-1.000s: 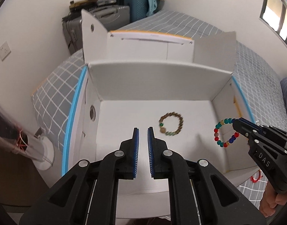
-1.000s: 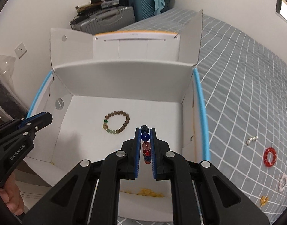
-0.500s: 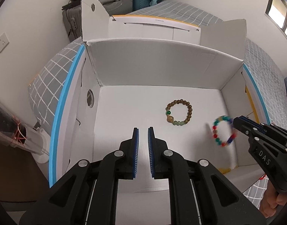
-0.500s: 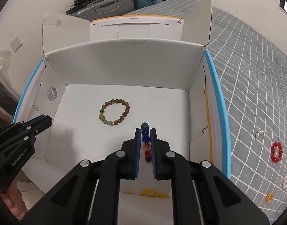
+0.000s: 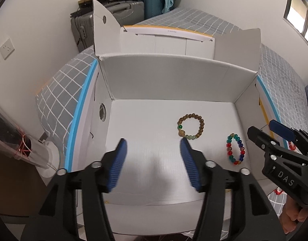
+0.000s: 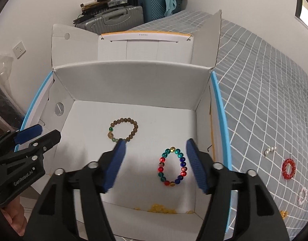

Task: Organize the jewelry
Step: 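Open left tool to drop wooden bracelet while right tool drops multicolour bracelet, then move both open tools back from the box toward the remaining bracelets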

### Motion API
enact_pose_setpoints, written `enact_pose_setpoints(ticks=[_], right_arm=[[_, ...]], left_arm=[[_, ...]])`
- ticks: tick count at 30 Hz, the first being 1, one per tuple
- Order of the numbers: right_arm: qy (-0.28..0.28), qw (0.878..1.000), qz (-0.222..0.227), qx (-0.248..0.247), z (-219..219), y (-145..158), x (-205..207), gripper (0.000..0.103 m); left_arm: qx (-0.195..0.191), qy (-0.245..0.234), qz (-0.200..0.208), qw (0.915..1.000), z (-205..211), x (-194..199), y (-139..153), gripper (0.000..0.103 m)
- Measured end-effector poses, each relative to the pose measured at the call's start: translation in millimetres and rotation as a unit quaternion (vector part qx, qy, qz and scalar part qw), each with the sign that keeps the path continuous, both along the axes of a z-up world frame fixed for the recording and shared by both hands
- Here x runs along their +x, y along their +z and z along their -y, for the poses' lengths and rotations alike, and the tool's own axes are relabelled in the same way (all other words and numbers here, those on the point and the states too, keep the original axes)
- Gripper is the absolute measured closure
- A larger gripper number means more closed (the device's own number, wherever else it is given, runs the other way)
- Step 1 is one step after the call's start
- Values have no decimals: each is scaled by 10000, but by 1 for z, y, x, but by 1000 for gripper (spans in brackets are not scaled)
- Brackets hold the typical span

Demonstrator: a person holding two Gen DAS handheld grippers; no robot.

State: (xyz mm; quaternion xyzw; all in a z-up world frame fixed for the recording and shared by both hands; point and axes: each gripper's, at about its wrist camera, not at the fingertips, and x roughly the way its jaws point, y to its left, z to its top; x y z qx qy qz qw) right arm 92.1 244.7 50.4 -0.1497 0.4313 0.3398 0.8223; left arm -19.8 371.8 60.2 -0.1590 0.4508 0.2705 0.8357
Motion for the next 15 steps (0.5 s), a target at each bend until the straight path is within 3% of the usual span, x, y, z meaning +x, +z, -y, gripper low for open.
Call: enact_pose_setpoints(ticks=[7, 15], right_arm=[[-20, 9998, 137, 143, 6, 11, 0, 24], [-67, 9990, 249, 367, 20, 23, 2, 10]], left_arm=[[69, 68, 124, 9999, 1, -4, 10, 22], [239, 73, 307, 9992, 9, -6, 24, 9]])
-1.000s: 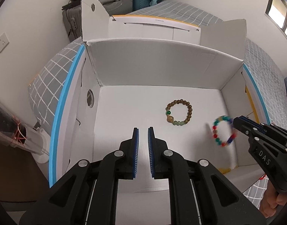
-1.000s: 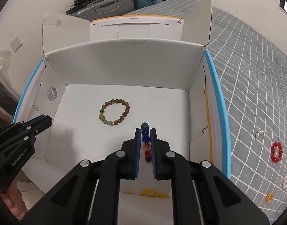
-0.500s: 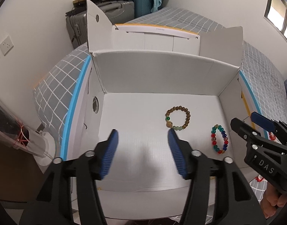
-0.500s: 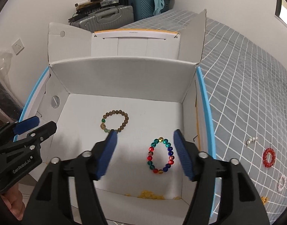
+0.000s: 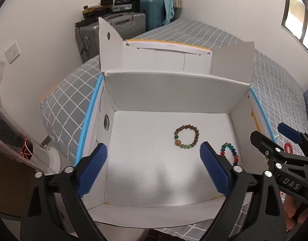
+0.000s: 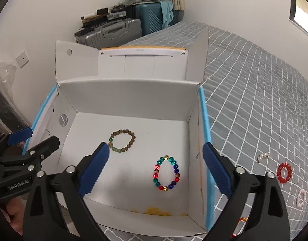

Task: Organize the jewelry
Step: 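Move both open tools back from the box toward the remaining bracelets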

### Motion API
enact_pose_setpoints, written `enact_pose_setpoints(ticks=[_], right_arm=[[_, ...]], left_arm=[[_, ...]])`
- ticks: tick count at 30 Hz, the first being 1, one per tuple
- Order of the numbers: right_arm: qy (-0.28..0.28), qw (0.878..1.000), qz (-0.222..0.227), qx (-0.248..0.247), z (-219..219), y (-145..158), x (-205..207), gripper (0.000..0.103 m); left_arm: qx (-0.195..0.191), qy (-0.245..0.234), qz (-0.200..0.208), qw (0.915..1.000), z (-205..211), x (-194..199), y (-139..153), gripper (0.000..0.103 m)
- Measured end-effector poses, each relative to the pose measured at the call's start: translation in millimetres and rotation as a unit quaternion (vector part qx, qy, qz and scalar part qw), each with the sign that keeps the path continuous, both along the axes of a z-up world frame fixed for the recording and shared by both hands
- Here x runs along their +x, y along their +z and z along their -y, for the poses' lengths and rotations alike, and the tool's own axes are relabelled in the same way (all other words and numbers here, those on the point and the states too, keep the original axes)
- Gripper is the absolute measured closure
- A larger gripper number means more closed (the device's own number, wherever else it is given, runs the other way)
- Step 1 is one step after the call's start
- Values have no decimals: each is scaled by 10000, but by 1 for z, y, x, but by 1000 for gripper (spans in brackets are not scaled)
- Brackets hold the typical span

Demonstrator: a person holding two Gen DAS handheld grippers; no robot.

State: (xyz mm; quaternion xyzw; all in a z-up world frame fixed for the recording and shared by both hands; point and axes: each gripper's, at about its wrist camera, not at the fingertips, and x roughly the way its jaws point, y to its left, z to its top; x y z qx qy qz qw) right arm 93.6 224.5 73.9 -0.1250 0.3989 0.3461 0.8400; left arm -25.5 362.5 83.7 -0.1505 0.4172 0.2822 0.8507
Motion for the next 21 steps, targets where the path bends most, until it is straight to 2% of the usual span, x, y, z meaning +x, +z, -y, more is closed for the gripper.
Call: enact_pose_setpoints(ticks=[3, 11, 21], right_arm=[[-80, 9999, 47, 93, 10, 7, 4, 8], [-339, 9992, 148, 146, 44, 19, 17, 8], [-946, 9948, 368, 53, 119, 30, 44, 8]], left_arm=[[121, 16, 40, 9999, 5, 2, 6, 6], [272, -146, 201, 9993, 25, 11, 21, 6], [367, -592, 270, 9972, 76, 43, 34, 6]])
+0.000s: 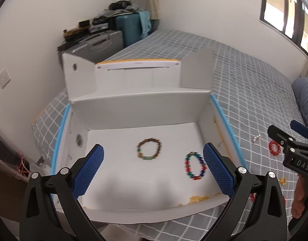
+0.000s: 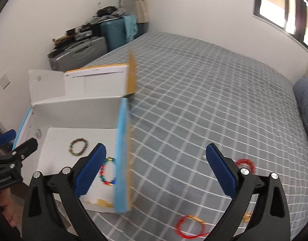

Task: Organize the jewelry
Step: 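Move both open tools back from the box toward the remaining bracelets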

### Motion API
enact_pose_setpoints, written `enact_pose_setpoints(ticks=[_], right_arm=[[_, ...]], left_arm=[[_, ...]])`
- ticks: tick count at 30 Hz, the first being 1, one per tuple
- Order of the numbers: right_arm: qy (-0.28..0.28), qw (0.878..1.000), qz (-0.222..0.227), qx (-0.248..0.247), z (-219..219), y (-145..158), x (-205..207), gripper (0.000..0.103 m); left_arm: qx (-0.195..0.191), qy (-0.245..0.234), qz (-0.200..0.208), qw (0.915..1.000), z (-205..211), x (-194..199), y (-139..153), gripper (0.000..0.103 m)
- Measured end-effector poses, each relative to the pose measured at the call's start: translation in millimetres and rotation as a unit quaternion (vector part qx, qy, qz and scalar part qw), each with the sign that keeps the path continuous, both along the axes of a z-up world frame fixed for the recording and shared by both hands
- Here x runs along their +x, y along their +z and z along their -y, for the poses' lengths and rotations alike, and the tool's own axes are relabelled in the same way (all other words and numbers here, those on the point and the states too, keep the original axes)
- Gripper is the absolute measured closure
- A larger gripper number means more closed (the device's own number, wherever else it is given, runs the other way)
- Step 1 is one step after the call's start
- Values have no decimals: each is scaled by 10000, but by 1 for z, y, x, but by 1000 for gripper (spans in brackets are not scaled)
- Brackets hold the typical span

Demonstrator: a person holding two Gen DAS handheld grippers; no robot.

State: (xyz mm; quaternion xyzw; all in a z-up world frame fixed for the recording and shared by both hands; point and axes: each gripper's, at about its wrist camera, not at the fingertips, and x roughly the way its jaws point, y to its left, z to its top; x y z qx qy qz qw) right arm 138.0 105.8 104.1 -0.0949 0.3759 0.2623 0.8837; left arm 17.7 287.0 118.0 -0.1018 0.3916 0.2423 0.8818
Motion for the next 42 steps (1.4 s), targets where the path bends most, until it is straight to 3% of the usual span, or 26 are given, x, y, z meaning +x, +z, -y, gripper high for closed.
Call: enact_pose_setpoints(ticks=[10, 20, 32, 42], right_arm=[[-674, 9977, 32, -71, 93, 0, 29, 8], [-1381, 9903, -6, -143, 181, -10, 47, 8], [-2096, 9764, -401, -320, 274, -62, 77, 8], [-2432, 9652, -879, -377, 324, -121, 103, 18]], left_arm=[[3, -653, -14, 9979, 69, 36, -1, 6], [-11, -1411, -110, 9899, 149, 67, -11, 6], [-176, -1989, -475, 9787, 227, 97, -57, 6], [-309, -2103, -803, 9739, 244, 106, -108, 6]])
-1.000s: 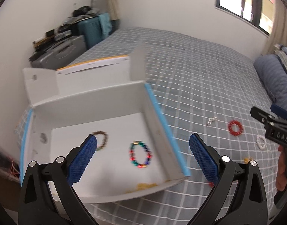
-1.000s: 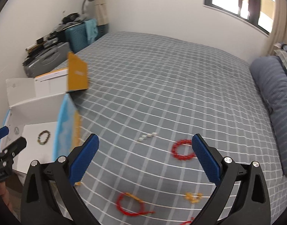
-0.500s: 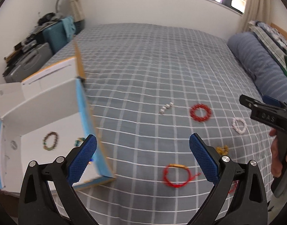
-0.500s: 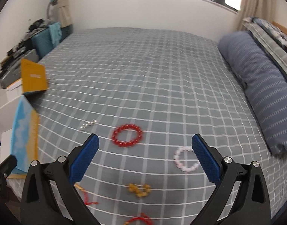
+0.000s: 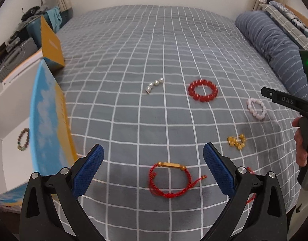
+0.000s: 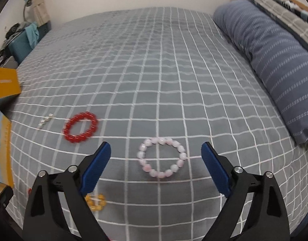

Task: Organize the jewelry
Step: 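Move both open tools back from the box toward the remaining bracelets, then grasp the red cord bracelet with left tool while right tool grasps pink-white bracelet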

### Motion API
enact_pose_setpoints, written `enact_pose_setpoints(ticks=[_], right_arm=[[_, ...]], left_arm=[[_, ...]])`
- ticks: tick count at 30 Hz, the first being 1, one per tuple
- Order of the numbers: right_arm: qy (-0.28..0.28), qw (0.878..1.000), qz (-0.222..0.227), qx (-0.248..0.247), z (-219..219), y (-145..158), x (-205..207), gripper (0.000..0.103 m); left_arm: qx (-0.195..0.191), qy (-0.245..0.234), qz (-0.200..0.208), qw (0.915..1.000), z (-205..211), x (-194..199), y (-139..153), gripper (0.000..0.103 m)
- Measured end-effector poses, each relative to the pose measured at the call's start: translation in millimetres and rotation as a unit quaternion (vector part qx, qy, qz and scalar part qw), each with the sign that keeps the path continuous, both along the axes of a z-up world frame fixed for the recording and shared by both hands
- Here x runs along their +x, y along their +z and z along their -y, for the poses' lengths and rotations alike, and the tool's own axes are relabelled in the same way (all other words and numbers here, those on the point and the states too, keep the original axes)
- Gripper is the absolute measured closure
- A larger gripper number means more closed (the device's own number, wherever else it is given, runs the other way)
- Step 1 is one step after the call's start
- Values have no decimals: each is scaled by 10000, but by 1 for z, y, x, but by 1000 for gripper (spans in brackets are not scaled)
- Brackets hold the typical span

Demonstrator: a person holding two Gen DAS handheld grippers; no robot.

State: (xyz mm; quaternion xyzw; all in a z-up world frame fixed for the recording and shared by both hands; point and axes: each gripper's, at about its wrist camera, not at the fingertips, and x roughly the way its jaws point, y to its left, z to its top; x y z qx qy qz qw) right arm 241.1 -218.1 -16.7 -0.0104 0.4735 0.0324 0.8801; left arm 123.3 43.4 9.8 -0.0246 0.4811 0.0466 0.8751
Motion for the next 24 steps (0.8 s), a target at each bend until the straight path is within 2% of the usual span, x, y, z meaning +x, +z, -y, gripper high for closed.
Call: enact_pose_setpoints(ticks=[7, 9, 11, 14, 24], right_arm=[[-183, 9990, -405, 5, 17, -38, 13, 31], [-209, 9985, -502, 11, 20, -44, 15, 41], [-249, 9977, -623, 26, 22, -51, 17, 45], [-272, 9974, -673, 12, 23, -56, 19, 48], [-277, 9962, -826, -54, 19, -62, 21, 71]], left_arm=[[6, -36, -167, 9999, -1, -1, -32, 6], [-9, -69, -225, 9997, -2, -1, -42, 6], [-71, -80, -280, 9996, -3, -2, -48, 6], [-186, -97, -332, 9992, -4, -2, -56, 6], [-292, -314, -427, 9982, -2, 4, -67, 7]])
